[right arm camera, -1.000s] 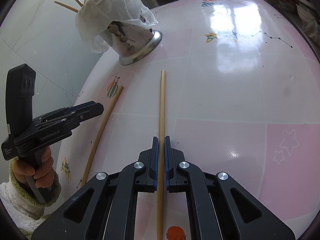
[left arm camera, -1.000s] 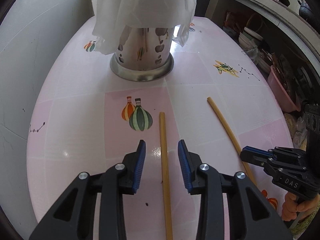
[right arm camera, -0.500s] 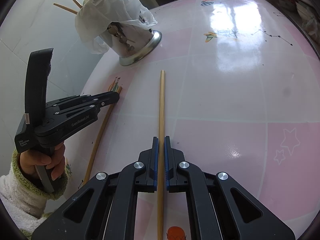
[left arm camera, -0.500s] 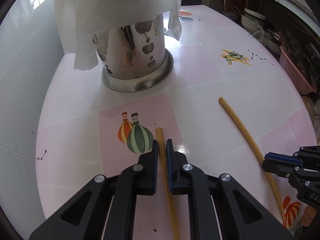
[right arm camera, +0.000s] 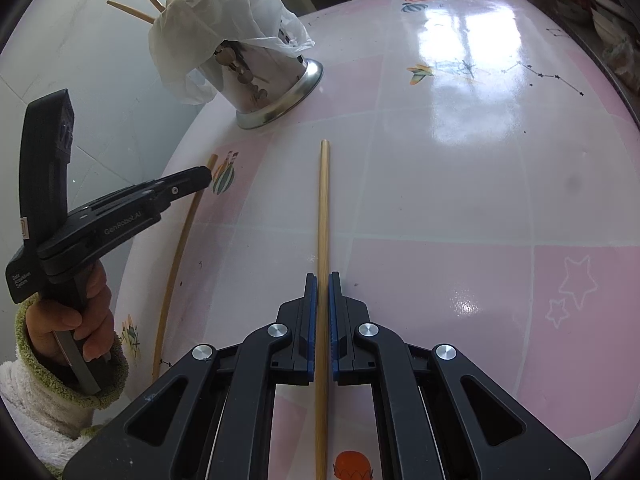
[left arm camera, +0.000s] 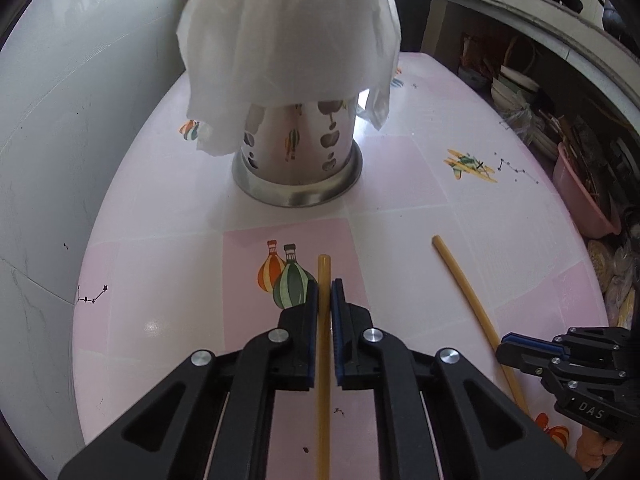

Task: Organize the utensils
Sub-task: 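Lift the chopsticks toward the holder with both grippers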

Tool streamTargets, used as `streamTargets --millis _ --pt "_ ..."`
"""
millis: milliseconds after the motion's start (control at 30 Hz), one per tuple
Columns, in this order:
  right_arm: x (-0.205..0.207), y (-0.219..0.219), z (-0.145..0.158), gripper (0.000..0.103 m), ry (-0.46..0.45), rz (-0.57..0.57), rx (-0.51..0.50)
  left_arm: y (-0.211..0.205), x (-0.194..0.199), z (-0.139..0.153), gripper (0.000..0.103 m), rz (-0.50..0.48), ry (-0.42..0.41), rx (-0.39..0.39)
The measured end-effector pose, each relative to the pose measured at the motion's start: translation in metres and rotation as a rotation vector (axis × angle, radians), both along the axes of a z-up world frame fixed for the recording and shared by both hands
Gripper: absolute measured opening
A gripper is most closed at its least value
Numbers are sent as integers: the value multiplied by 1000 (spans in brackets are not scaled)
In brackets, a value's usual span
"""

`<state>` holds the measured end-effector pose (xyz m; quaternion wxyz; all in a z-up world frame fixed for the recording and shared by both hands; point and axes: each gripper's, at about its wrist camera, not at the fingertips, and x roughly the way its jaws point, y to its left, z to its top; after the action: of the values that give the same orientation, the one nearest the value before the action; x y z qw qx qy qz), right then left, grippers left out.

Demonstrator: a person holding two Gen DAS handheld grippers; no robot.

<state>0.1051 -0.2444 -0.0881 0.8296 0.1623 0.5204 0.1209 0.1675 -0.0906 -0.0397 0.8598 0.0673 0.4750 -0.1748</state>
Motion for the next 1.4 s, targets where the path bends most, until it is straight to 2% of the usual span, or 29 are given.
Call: streamTargets --millis 167,267,300,333,500,767,967,1033,1200,1400 --pt "4 3 1 4 16 10 -19 15 -8 22 6 24 -46 -69" --pt "12 6 4 17 16 16 -44 24 -14 33 6 32 -77 -101" --pt "14 7 6 23 9 18 -57 26 -15 37 6 35 -87 -107" --pt "17 7 9 24 1 20 -67 29 -18 40 6 38 -97 -117" --pt "38 15 17 24 -41 37 -115 43 -30 56 6 53 -148 -169" --pt "73 44 10 24 -62 94 -286 61 -45 77 6 84 -224 -226" --pt "74 58 3 8 -78 120 -417 70 -47 82 6 95 -244 -243" --pt "72 57 4 5 -82 115 -411 72 -48 84 6 98 -252 -246" --pt "73 32 8 4 -63 45 -233 75 -50 87 6 100 -261 -264" --pt "61 8 43 4 -132 -12 -97 81 -55 94 6 101 -279 -292"
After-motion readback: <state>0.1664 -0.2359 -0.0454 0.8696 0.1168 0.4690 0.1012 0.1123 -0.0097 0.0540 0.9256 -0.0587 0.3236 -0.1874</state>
